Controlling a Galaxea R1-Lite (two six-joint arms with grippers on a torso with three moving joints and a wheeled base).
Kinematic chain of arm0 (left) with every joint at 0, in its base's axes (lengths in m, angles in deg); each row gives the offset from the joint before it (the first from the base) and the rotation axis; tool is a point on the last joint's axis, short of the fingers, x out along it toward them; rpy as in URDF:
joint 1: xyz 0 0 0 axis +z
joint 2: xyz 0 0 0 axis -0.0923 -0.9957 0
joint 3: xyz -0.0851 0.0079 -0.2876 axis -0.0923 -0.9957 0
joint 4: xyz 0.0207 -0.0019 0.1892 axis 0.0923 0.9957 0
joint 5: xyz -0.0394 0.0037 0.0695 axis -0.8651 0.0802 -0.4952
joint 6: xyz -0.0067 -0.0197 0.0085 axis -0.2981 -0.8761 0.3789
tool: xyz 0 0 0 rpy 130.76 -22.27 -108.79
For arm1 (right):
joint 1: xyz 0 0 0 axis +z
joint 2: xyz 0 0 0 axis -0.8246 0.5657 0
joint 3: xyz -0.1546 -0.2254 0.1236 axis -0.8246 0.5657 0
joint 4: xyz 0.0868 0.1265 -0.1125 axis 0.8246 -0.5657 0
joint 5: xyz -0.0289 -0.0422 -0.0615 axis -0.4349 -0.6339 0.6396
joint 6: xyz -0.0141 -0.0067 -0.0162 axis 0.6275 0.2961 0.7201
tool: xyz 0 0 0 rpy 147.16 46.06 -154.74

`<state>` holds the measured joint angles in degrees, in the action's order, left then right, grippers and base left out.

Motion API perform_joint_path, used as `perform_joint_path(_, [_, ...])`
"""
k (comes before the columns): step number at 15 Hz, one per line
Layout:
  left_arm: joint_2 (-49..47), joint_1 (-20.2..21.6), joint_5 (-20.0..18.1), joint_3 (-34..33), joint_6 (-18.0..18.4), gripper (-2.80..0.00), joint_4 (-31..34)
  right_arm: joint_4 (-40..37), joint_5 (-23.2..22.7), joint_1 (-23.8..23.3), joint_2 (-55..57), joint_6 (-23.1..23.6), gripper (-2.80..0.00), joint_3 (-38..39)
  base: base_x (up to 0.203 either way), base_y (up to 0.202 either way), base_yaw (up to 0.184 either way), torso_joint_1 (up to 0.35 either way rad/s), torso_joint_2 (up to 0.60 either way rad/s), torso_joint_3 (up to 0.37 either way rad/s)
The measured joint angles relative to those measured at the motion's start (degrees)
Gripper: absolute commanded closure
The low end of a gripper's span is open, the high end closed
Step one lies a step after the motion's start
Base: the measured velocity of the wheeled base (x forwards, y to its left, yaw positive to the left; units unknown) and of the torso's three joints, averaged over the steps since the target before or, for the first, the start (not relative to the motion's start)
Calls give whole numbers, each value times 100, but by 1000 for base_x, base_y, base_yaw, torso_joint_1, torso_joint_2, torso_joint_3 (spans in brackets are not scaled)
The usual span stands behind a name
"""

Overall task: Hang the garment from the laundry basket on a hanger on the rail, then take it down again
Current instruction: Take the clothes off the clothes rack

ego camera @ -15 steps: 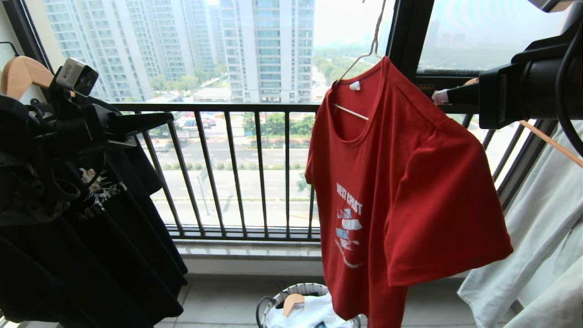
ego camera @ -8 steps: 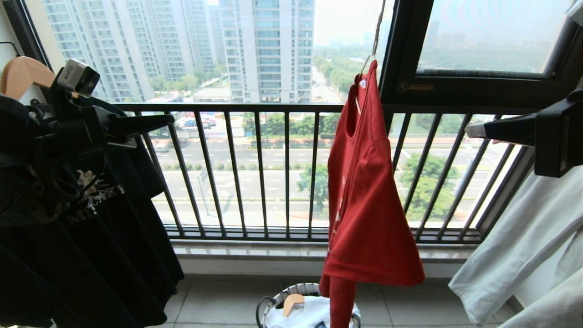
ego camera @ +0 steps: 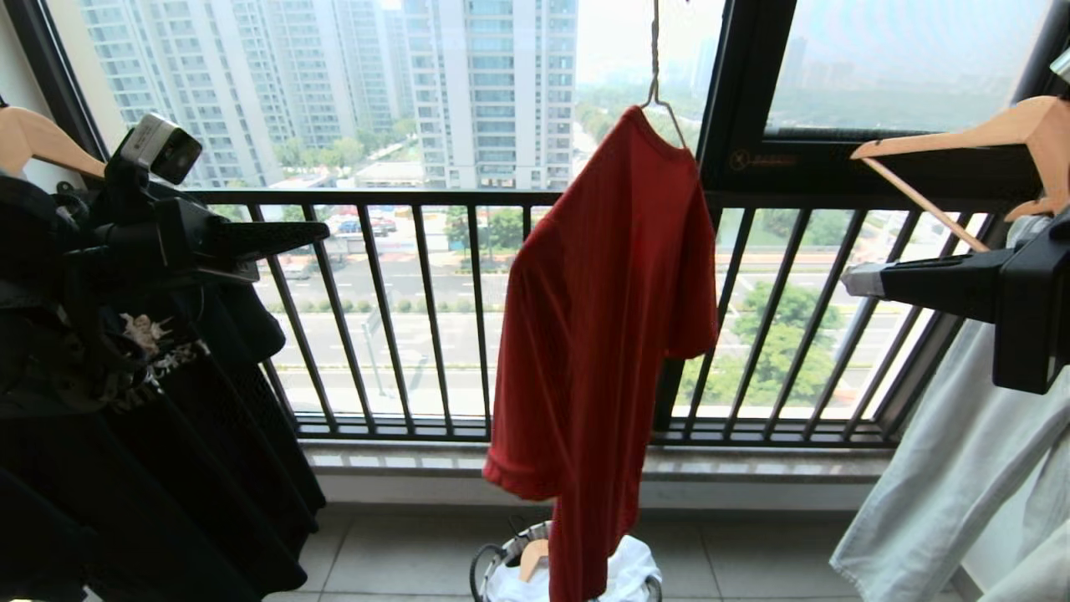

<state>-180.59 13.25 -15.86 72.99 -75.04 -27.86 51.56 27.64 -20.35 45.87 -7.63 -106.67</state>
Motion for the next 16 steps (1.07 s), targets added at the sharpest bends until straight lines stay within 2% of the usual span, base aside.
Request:
perform_joint_path(3, [104,-473,-28,-378,-17,0,1,9,-2,-6,2,-196,0,32,0,0,0,0,0,0])
perform_joint_path(6, [27,-1026,-20,-458,-9,0,0,12,-16,-11,2,-343,0,89,0,0,0,0,0,0])
perform_joint_path(8, [-171,-1378,27,-225,-18,0,4,263,-16,-24,9,-338,0,127,0,0,0,0,0,0])
perform_joint_path(10, [-465,-1657,186,340,-73,0,8,711,11,-49,54,-294,0,236,0,0,0,0,0,0])
perform_joint_path(13, [-809,-1799,282,963,-122,0,255,949,18,-250,106,-274,0,304,0,0,0,0,0,0])
perform_joint_path(16, [-874,-1834,282,804,-128,0,254,1309,22,-687,276,-249,0,312,0,0,0,0,0,0])
